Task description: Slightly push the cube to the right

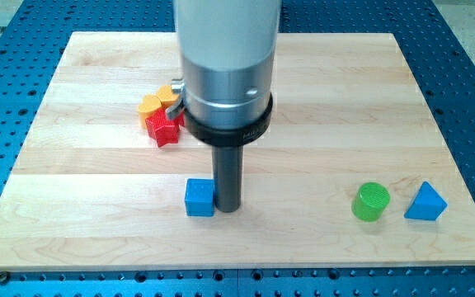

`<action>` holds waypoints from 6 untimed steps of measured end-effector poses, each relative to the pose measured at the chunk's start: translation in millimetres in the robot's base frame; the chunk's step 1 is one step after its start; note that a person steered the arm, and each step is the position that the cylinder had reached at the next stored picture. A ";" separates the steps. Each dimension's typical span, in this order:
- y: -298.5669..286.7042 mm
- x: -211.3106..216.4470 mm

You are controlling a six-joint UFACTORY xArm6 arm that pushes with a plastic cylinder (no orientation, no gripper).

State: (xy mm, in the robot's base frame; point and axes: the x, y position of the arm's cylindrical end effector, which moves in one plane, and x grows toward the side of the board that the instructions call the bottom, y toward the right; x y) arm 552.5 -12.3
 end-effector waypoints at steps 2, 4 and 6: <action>-52.7 -55.6; -59.9 -2.9; -23.4 -60.0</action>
